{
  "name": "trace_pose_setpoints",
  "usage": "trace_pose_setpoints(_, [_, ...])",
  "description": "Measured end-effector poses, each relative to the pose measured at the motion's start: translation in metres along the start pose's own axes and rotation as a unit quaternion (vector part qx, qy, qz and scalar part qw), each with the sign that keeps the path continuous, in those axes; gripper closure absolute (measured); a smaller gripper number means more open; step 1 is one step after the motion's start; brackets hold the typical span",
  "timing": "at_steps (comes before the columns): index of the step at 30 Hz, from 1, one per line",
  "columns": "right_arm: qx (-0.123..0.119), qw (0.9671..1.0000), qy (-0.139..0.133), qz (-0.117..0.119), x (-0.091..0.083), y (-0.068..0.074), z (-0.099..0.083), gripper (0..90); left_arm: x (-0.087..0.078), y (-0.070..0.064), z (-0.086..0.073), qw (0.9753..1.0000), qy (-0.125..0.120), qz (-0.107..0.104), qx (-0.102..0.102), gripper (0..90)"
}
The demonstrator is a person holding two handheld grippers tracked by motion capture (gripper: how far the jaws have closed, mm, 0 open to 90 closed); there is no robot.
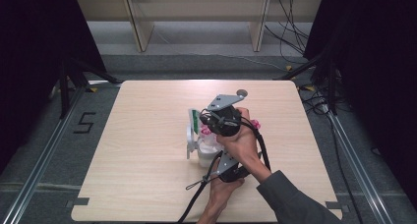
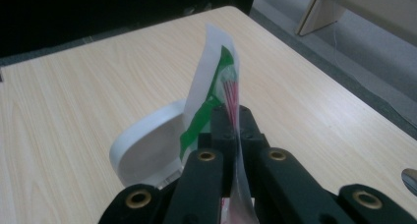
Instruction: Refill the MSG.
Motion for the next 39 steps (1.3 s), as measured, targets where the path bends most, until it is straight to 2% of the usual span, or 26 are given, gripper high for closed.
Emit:
trace_pose_setpoints(2, [-0.001,1.0000,0.006,-0.001,-0.0006,0.0004,-0.0015,90.0,-0.0013,0.0010,-0.0022,0.9999,0.011,-0.001,0.010,74.9])
trace_pose_setpoints(5, [0.006,1.0000,0.002,-0.004,-0.0003,0.0008,-0.0012,90.0,-0.0011,0.0011,-0.0011,0.9999,0.007,-0.001,0.008,74.9])
trace_pose_setpoints(6, [0.003,1.0000,-0.002,-0.003,0.0002,0.0006,-0.0003,90.0,0.0002,-0.0001,-0.0003,1.0000,-0.001,0.000,-0.001,75.0])
trace_pose_setpoints(7, [0.004,1.0000,-0.002,-0.003,0.0001,0.0007,-0.0005,90.0,-0.0013,0.0011,-0.0020,0.9999,0.010,-0.002,0.009,75.0])
trace_pose_setpoints(11, [0.009,1.0000,0.002,-0.004,-0.0015,0.0004,-0.0008,90.0,-0.0012,0.0014,-0.0015,0.9999,0.011,0.000,0.012,75.0])
trace_pose_setpoints(14, [-0.003,1.0000,0.001,0.001,-0.0013,-0.0008,-0.0007,90.0,-0.0003,0.0001,-0.0018,0.9999,0.008,-0.001,0.006,74.9])
trace_pose_setpoints(16, [-0.002,1.0000,0.003,0.000,-0.0014,-0.0011,-0.0017,90.0,-0.0001,0.0002,-0.0017,0.9999,0.007,0.000,0.007,74.9])
trace_pose_setpoints(17, [-0.013,0.9999,-0.003,0.001,-0.0012,-0.0026,-0.0004,90.0,0.0000,0.0002,-0.0013,1.0000,0.007,-0.001,0.006,75.0])
trace_pose_setpoints(18, [0.007,1.0000,0.000,-0.002,-0.0025,-0.0005,-0.0007,90.0,0.0002,0.0001,-0.0010,1.0000,0.006,-0.001,0.006,75.0])
trace_pose_setpoints(19, [0.008,1.0000,-0.001,-0.002,-0.0027,-0.0007,-0.0006,90.0,0.0004,-0.0004,-0.0012,1.0000,0.006,-0.001,0.004,75.0])
trace_pose_setpoints(21, [0.001,1.0000,0.002,0.000,-0.0018,-0.0013,-0.0016,90.0,0.0000,-0.0001,-0.0020,0.9999,0.009,-0.002,0.007,74.9])
trace_pose_setpoints(23, [0.007,0.9999,-0.004,-0.006,-0.0016,-0.0009,-0.0009,90.0,-0.0007,0.0010,-0.0017,0.9999,0.012,-0.002,0.012,75.0])
trace_pose_setpoints(26, [0.005,1.0000,0.000,-0.004,-0.0018,-0.0006,-0.0014,90.0,-0.0001,-0.0001,-0.0020,0.9999,0.009,-0.002,0.006,74.9])
trace_pose_setpoints(28, [-0.004,1.0000,0.002,-0.003,-0.0003,-0.0008,-0.0022,90.0,-0.0008,0.0008,-0.0021,0.9999,0.012,-0.002,0.010,74.9])
trace_pose_setpoints(29, [0.005,1.0000,0.001,-0.005,-0.0011,-0.0002,-0.0017,90.0,-0.0008,0.0011,-0.0016,0.9999,0.011,-0.001,0.011,75.0])
trace_pose_setpoints(31, [-0.002,1.0000,0.000,0.001,-0.0013,-0.0006,-0.0005,90.0,-0.0009,0.0011,-0.0019,0.9999,0.012,-0.001,0.011,74.9])
trace_pose_setpoints(32, [-0.003,1.0000,0.000,-0.004,-0.0004,-0.0010,-0.0014,90.0,-0.0010,0.0010,-0.0025,0.9999,0.013,-0.001,0.010,74.9])
trace_pose_setpoints(33, [0.001,1.0000,0.008,-0.001,-0.0004,0.0002,-0.0030,90.0,-0.0010,0.0011,-0.0025,0.9999,0.012,-0.001,0.010,74.9])
trace_pose_setpoints(34, [0.001,1.0000,0.007,-0.001,0.0000,0.0005,-0.0030,90.0,-0.0002,0.0003,-0.0014,1.0000,0.006,0.000,0.003,74.8])
trace_pose_setpoints(36, [0.010,0.9999,-0.002,-0.005,-0.0001,0.0009,-0.0007,90.0,-0.0001,0.0011,-0.0008,1.0000,0.004,0.002,0.006,74.9])
trace_pose_setpoints(39, [0.008,1.0000,0.003,-0.004,-0.0006,0.0009,-0.0020,90.0,-0.0010,0.0014,-0.0028,0.9999,0.012,0.000,0.011,74.9])
Point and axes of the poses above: each handheld gripper's, and its own axes: x roughly forward along the jaws, z roughly out of its top, y roughly to its left, the point moved 9 cm from there along x, roughly forward along the jaws, and after that the axes turned 13 degrees about -y, right-handed, at the moved point
